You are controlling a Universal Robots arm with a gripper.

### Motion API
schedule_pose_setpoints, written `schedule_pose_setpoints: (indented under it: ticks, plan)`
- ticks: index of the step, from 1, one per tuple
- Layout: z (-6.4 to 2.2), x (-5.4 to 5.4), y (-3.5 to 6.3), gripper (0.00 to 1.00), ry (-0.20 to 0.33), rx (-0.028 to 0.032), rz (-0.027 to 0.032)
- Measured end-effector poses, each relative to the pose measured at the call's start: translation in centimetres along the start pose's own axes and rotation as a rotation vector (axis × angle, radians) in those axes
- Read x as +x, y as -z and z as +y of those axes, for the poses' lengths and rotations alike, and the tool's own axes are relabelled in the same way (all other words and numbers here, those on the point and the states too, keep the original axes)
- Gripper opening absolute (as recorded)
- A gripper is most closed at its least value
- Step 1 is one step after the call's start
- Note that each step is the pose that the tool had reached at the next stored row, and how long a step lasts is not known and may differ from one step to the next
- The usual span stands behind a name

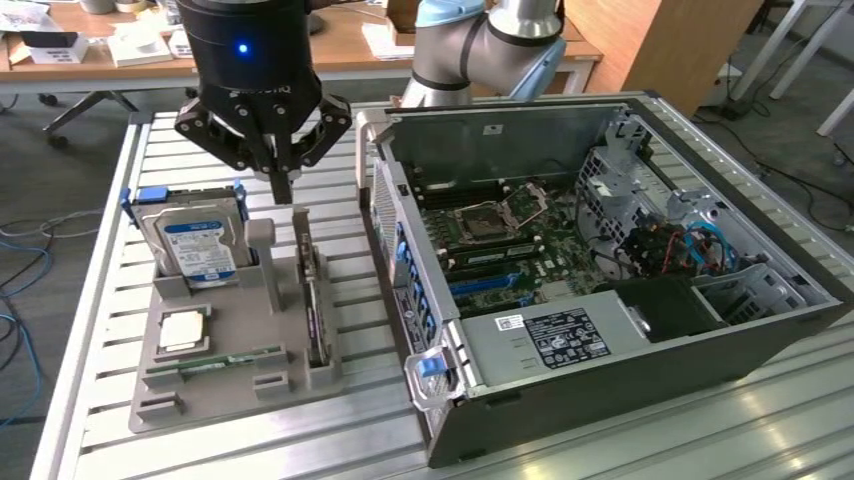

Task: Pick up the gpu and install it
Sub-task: 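Reach for the gpu, then pick up the gpu and move the gpu toward the slot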

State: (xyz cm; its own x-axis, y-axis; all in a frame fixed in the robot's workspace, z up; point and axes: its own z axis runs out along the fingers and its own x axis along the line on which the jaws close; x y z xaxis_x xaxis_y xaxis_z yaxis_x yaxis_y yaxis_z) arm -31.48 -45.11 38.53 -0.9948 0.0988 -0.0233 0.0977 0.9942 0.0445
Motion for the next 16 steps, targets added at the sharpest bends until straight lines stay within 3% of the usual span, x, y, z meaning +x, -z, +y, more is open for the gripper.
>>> schedule_pose_setpoints:
  ticks: [16]
  plan:
    - [-0.20,0.04,-0.01,0.11,0.000,0.0007,-0.0001]
